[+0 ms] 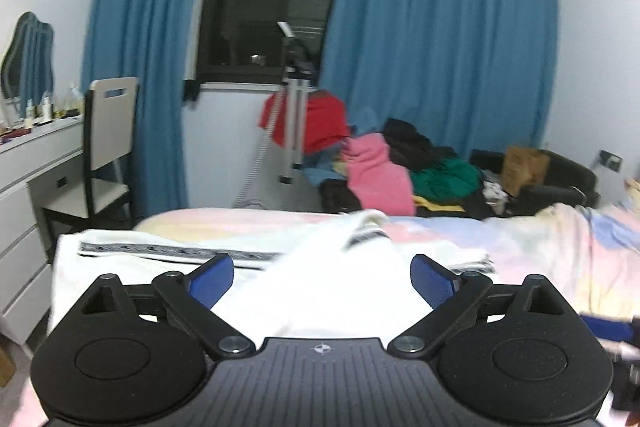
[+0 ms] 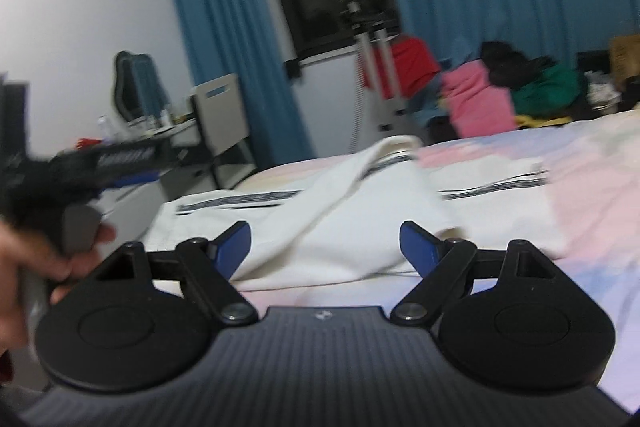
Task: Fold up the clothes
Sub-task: 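Grasp the waistband edge of the sweatpants with the left gripper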
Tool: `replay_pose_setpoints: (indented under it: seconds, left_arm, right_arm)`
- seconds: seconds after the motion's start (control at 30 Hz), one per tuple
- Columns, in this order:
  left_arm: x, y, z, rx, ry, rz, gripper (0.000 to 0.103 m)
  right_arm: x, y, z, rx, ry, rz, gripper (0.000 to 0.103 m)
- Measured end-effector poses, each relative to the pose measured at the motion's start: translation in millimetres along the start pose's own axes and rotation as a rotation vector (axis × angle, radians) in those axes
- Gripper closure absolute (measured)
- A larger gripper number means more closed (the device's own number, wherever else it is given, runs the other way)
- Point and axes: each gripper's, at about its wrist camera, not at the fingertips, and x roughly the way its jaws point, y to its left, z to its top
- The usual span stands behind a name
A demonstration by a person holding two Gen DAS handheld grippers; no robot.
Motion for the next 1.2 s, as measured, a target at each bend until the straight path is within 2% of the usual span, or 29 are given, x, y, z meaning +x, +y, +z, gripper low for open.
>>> replay_pose_setpoints:
  seconds: [0.03, 0.13, 0.2, 0.3, 0.43, 0.57, 0.7, 0.73, 0.77, 0.8, 0.83, 0.87, 0.9, 0.97, 1.03, 1.2]
  left_arm:
    - [1.7, -7.7, -8.1, 0.004, -0.002, -0.009, 0.006]
    - [29.0, -28.1, -18.3, 0.021, 0.038, -0.008, 0.006]
    - [56.3, -29.8, -17.1, 0.039, 0.047, -0.002, 0.006]
    - [105.2, -38.2, -14.6, 0.08, 0.045, 0.017, 0.006]
    - [192.0, -38.3, -1.4, 0.125, 0.067, 0.045, 0.008]
    - [277.1, -33.8, 20.0, 0.16, 0.071, 0.067, 0.013]
    - [341.2, -45.3, 34.4, 0.18, 0.064, 0.043, 0.017]
    - [354.4, -47.1, 35.7, 0.171, 0.086, 0.027, 0.018]
    - [367.5, -48.8, 36.9, 0.162, 0.109, 0.011, 0.022]
    - [380.6, -50.5, 38.2, 0.152, 0.132, -0.005, 0.032]
    - [389.5, -53.1, 35.9, 0.157, 0.159, -0.018, 0.038]
    - [398.3, -55.8, 33.6, 0.161, 0.186, -0.03, 0.055]
    - [396.3, -57.7, 31.2, 0.168, 0.187, -0.031, 0.075]
    - [391.5, -61.5, 26.6, 0.181, 0.186, -0.032, 0.095]
    - [378.2, -62.9, 24.1, 0.173, 0.173, -0.04, 0.098]
    - [283.2, -62.3, 34.8, 0.141, 0.07, -0.096, 0.099]
  right_arm:
    - [-8.1, -6.3, 0.4, 0.001, -0.011, -0.021, 0.019]
    - [-35.9, -10.3, -39.1, 0.003, -0.033, -0.091, 0.019]
    - [-26.5, 10.5, -30.6, 0.013, -0.043, -0.133, 0.019]
    - [-48.4, 13.9, -29.2, 0.056, -0.048, -0.138, 0.019]
    - [-10.0, 2.1, -30.7, 0.09, -0.028, -0.135, 0.019]
    - [7.3, -16.6, -34.4, 0.105, -0.004, -0.169, 0.019]
    - [18.0, -31.2, -44.4, 0.141, 0.021, -0.206, 0.019]
    - [22.4, -39.5, -49.0, 0.154, 0.034, -0.211, 0.019]
    - [19.5, -40.2, -50.7, 0.166, 0.045, -0.217, 0.019]
    - [15.9, -40.2, -52.2, 0.178, 0.056, -0.222, 0.019]
    - [19.8, -45.0, -56.0, 0.191, 0.066, -0.229, 0.019]
    - [17.9, -46.5, -59.0, 0.204, 0.074, -0.235, 0.019]
    - [19.7, -48.9, -60.6, 0.216, 0.08, -0.237, 0.019]
    - [23.1, -48.5, -64.7, 0.232, 0.087, -0.239, 0.019]
    - [26.4, -44.5, -65.7, 0.237, 0.094, -0.229, 0.019]
    - [26.2, -23.3, -71.3, 0.189, 0.054, -0.23, 0.019]
